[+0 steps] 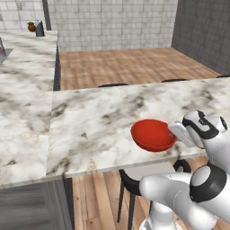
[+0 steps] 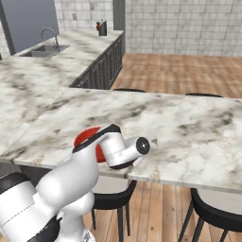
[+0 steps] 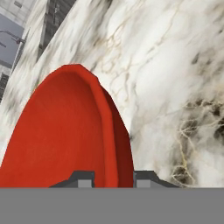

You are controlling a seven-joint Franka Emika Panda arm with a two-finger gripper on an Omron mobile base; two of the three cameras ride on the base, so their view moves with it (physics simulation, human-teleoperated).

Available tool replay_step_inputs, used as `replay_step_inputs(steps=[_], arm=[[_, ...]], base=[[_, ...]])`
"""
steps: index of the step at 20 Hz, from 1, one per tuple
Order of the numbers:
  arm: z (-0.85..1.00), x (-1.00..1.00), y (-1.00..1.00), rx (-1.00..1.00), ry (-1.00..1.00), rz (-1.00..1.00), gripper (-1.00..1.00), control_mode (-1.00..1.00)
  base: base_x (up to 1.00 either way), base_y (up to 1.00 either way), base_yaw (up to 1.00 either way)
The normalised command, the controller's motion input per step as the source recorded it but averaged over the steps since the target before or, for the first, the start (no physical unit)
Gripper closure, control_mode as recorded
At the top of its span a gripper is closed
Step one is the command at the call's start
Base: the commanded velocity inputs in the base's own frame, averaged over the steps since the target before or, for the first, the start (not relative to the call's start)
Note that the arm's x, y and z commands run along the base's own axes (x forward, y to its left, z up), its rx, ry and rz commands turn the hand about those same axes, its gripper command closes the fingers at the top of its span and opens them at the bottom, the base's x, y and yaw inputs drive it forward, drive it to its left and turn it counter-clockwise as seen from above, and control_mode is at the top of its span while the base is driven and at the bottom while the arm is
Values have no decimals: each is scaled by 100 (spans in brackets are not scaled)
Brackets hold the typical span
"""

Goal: Pick up the bowls from the cabinet and place each bowl in front of a stool on the dining counter.

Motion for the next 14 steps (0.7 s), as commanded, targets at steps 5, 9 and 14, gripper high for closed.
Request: replay_step_inputs(steps=[5, 9, 14], arm=[[-19, 12, 0, 0, 0, 0, 100, -100], [-16, 20, -1, 0, 0, 0, 100, -100], [-18, 22, -2, 0, 0, 0, 100, -100]], base=[[0, 0, 0], [0, 0, 0], [0, 0, 0]])
